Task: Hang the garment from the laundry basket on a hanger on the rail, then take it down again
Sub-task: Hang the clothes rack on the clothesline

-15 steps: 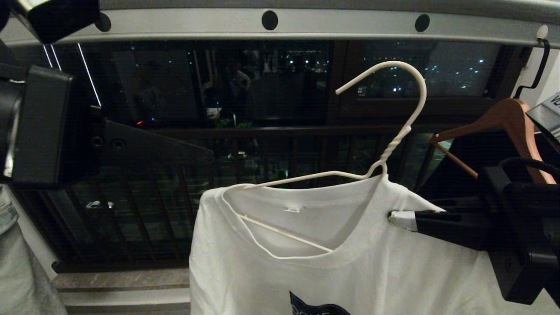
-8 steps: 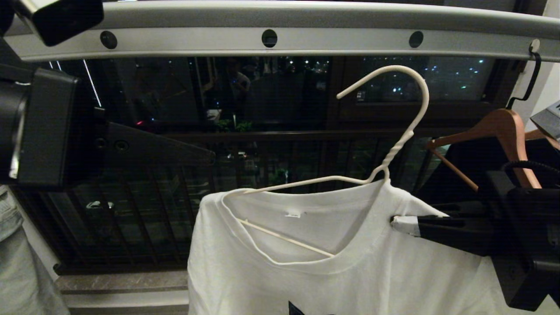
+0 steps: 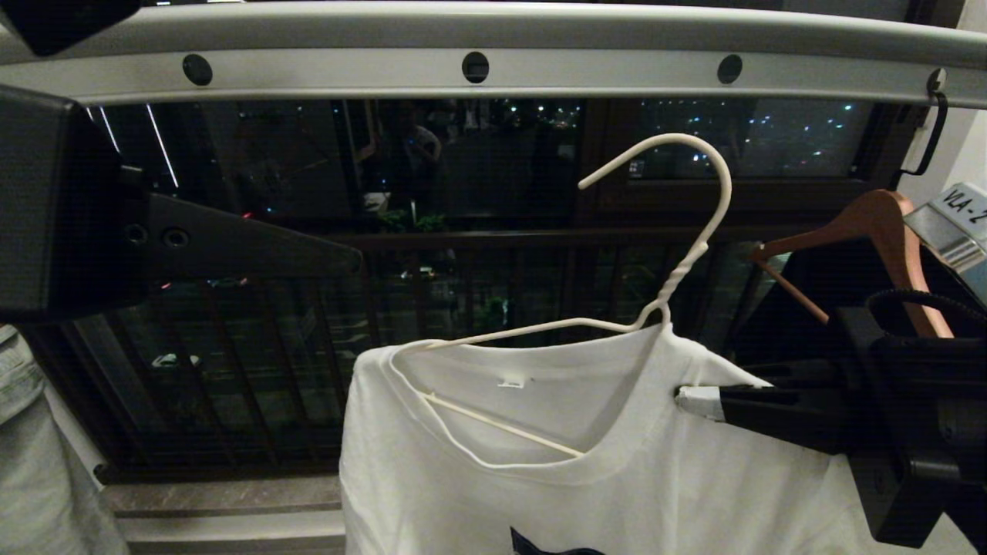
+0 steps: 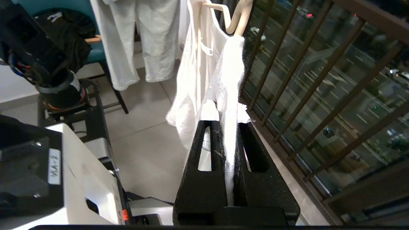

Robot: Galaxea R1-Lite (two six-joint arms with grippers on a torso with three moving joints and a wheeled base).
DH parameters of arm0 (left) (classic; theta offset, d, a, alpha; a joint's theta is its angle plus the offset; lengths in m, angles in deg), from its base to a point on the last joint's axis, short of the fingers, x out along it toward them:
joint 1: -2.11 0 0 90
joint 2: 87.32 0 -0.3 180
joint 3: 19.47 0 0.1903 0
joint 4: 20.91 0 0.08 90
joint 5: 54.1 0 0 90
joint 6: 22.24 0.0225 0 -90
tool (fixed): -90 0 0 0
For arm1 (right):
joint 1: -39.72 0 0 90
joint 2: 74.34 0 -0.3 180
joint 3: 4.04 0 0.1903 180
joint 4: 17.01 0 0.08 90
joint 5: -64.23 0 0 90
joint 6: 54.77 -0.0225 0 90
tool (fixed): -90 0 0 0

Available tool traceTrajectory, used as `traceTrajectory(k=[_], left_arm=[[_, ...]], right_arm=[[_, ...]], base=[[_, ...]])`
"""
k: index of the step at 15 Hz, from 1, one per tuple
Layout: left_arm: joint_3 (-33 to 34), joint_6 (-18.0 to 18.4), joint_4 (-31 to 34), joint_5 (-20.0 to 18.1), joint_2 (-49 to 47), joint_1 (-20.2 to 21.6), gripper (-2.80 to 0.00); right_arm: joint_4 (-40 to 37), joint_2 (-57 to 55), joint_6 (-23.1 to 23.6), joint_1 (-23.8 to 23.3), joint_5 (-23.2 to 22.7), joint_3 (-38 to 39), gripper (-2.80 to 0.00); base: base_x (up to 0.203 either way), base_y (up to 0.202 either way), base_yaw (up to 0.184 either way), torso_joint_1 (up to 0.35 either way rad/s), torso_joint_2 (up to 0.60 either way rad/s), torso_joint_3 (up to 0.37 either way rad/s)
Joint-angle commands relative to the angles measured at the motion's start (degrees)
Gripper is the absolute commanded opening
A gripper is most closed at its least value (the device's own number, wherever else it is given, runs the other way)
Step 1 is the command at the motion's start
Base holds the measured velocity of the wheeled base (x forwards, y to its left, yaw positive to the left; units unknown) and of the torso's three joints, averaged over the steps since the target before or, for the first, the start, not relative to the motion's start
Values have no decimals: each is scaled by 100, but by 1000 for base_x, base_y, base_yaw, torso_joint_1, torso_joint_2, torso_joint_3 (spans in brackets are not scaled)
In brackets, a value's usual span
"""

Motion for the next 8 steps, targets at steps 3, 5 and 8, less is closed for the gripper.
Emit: traceTrajectory(k=[3, 5, 8], left_arm=[[-6, -1, 13, -3, 183, -1, -280], [-6, -10, -5, 6, 262, -1, -280], [-6, -1, -21, 390, 408, 0, -280]], right_arm=[[-10, -119, -37, 621, 694, -311, -280], [-6, -343, -41, 1019, 1508, -569, -280], [25, -789, -39, 1366, 2354, -1010, -280]], base=[[0, 0, 0, 0, 0, 0], [0, 0, 0, 0, 0, 0], [0, 0, 0, 0, 0, 0]])
